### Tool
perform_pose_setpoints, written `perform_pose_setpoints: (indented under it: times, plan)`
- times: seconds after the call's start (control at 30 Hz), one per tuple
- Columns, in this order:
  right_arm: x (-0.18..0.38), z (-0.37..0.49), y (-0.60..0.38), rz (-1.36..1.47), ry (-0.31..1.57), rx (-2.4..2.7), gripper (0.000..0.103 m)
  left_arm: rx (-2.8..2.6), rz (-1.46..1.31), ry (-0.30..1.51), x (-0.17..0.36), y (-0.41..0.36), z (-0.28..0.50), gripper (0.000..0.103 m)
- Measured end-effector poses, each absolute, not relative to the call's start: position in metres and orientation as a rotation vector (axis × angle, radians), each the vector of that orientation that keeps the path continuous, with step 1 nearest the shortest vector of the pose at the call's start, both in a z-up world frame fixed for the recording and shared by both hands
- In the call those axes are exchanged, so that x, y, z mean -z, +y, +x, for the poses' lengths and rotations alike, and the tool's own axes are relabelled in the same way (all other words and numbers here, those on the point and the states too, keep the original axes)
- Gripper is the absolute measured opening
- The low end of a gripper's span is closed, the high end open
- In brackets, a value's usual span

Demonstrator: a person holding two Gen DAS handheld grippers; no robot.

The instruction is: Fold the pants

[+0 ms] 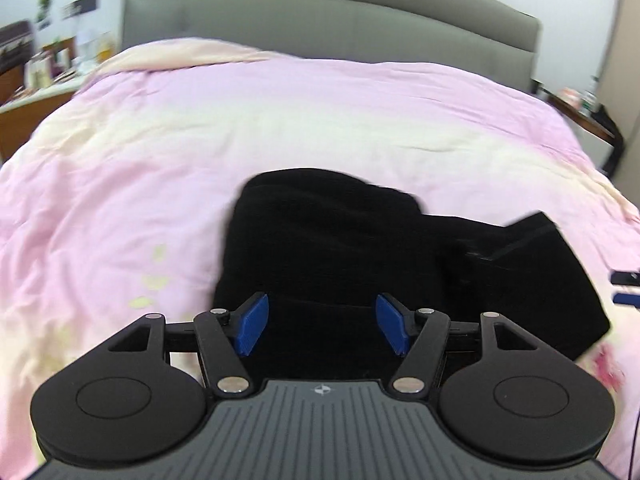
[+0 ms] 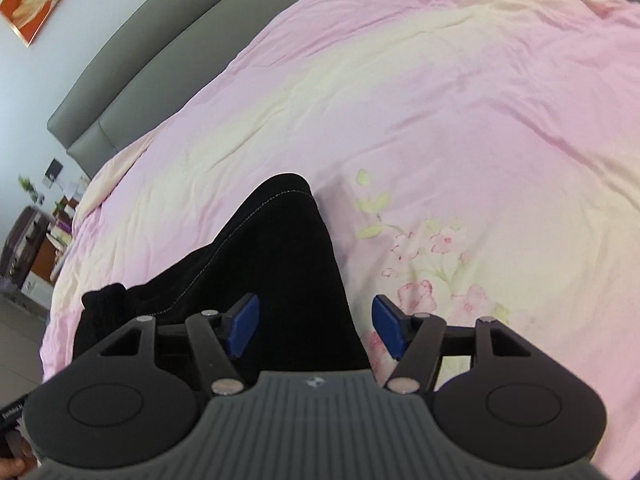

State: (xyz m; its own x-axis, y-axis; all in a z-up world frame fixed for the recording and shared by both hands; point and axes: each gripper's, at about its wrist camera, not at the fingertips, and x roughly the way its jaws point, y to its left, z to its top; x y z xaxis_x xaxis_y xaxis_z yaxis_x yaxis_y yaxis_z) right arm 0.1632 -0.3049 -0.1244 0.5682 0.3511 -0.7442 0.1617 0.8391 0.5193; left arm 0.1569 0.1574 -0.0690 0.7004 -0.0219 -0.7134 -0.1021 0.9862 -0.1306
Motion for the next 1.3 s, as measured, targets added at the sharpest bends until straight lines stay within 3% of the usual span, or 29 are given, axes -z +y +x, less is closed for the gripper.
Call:
perform_pose_setpoints:
  times: [0.27, 0.4, 0.67, 0.8, 0.97, 1.17, 1.3]
  plan:
    - [0.168, 0.154, -0.318, 0.963, 0.97, -0.029, 0.063, -0.055, -0.374, 0.808, 0.094, 0.196, 0.163, 0.074]
    - [0.192, 0.154, -0.324, 1.096, 1.016, -0.02, 0.077, -0.042, -0.373, 0.801, 0.096, 0.193, 0.161, 0.08]
    - [0.201, 0.171, -0.297, 0.874, 1.054, -0.119, 0.086, -0.036, -0.41, 0.802, 0.102, 0.2, 0.161, 0.08]
    - [0.19, 0.172, -0.286, 0.764, 1.027, -0.151, 0.048, -0.043, -0.446, 0.809, 0.107, 0.205, 0.164, 0.082]
    - [0.16, 0.159, -0.294, 0.851, 0.905, -0.156, 0.026, -0.053, -0.544, 0.794, 0.106, 0.22, 0.161, 0.079]
    - [0.136, 0.143, -0.274, 0.935, 0.8, -0.165, 0.025, -0.133, -0.676, 0.756, 0.106, 0.248, 0.151, 0.078]
    - [0.138, 0.132, -0.271, 1.001, 0.775, -0.115, 0.025, -0.149, -0.672, 0.85, 0.117, 0.248, 0.158, 0.077]
